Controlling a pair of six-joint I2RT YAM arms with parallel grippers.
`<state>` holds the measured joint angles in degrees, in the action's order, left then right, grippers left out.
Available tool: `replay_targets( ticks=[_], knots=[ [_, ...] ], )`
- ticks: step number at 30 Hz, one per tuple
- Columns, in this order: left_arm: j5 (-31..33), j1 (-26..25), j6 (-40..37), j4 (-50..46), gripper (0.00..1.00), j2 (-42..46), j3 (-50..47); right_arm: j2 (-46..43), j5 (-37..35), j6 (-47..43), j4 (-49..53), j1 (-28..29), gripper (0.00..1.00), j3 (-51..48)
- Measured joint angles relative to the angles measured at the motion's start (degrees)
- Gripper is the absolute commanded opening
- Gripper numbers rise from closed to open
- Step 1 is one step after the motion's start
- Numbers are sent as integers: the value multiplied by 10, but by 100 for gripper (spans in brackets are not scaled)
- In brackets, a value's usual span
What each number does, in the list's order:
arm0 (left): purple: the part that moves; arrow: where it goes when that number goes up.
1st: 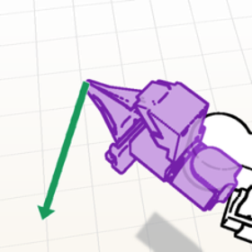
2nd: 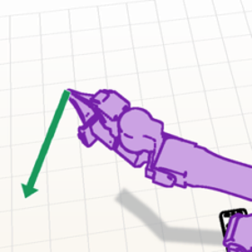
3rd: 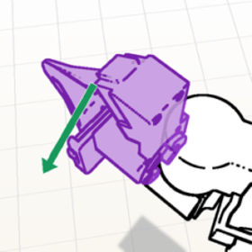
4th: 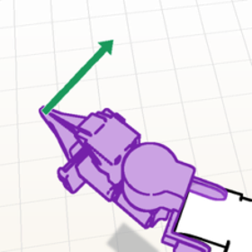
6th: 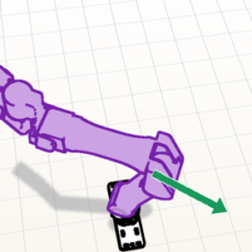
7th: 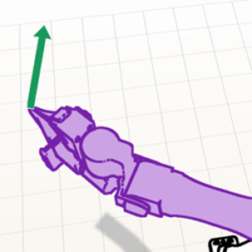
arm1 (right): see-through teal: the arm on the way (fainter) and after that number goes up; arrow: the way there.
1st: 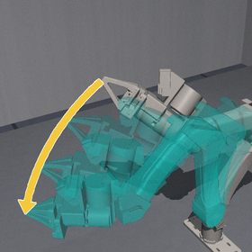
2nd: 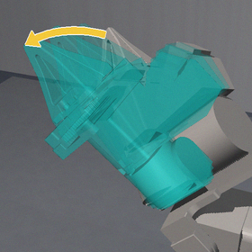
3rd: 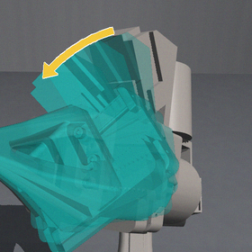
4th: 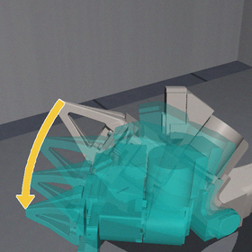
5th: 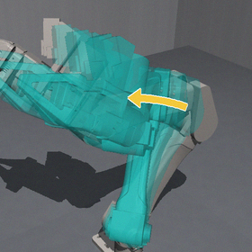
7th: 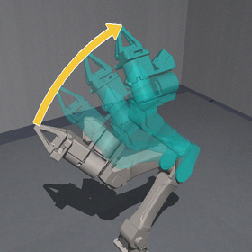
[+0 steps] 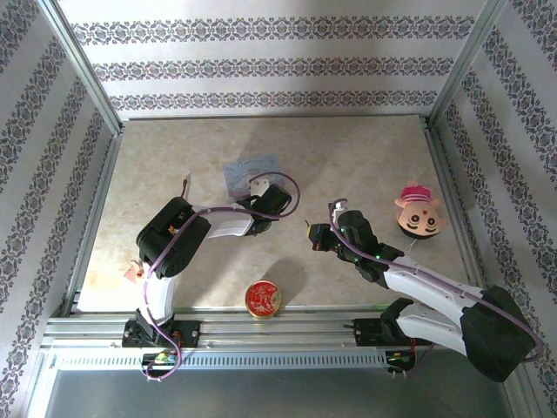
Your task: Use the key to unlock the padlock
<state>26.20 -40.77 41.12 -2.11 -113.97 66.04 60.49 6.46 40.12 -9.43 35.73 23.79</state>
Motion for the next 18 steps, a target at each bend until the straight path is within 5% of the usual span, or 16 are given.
replay_targets(
  ticks=[18],
  knots=[
    [22,3,58,8,54,-25,14,-11,0,0,-2,0,0,0]
  ],
)
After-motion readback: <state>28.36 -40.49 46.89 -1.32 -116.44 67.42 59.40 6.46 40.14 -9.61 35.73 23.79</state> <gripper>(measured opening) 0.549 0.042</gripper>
